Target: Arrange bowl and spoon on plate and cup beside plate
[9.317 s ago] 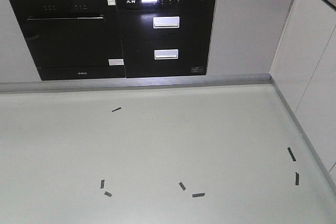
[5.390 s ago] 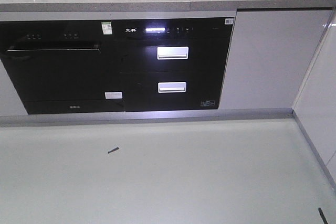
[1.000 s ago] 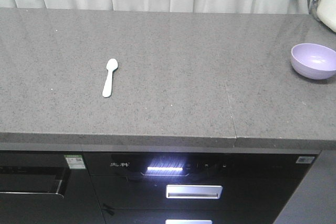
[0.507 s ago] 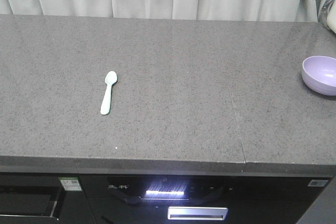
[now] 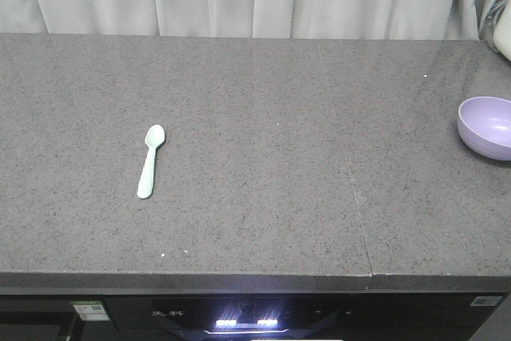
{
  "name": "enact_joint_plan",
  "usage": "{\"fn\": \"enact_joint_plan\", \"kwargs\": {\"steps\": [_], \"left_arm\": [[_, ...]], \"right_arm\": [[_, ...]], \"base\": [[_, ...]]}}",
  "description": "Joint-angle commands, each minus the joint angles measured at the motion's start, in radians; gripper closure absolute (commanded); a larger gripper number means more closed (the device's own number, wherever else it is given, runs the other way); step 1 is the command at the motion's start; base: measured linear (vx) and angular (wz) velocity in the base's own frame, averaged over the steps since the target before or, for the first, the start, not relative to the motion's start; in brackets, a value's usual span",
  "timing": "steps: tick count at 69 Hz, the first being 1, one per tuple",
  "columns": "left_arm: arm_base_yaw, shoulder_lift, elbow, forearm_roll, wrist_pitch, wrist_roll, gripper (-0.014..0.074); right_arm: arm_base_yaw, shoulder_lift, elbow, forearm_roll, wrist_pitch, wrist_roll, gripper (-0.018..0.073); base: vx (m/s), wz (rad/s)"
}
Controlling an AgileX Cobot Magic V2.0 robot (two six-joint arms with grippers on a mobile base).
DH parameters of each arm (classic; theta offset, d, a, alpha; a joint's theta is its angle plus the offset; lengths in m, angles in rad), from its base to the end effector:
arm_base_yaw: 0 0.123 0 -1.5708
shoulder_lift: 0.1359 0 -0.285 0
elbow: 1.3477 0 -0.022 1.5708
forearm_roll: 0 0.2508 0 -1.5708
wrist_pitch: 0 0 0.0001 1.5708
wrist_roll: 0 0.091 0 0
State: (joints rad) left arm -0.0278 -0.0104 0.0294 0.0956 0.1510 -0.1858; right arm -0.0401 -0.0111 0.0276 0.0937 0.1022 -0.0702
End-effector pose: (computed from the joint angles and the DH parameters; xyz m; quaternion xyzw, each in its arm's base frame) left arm 0.0566 -0.0003 0.1901 -0.0282 0.7350 -0.0350 0.6766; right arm 0.0568 -0.0014 0.1952 0.0193 0.7177 -0.0025 0.6960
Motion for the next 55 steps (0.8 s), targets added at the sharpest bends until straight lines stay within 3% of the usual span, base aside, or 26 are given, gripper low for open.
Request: {"fn": "enact_joint_plan", "kwargs": {"steps": [1, 55], "left_arm": [[-0.002, -0.007, -0.026, 0.000, -0.074, -0.006, 0.0603], [-0.002, -0.007, -0.026, 0.000, -0.074, -0.006, 0.0603]], "right_arm": [[-0.005, -0.014, 0.004, -0.003, -0.078, -0.010, 0.0564], [-0.005, -0.014, 0.004, -0.003, -0.078, -0.010, 0.0564]], "base": [[0.06, -0.04], [0.04, -0.02]]}}
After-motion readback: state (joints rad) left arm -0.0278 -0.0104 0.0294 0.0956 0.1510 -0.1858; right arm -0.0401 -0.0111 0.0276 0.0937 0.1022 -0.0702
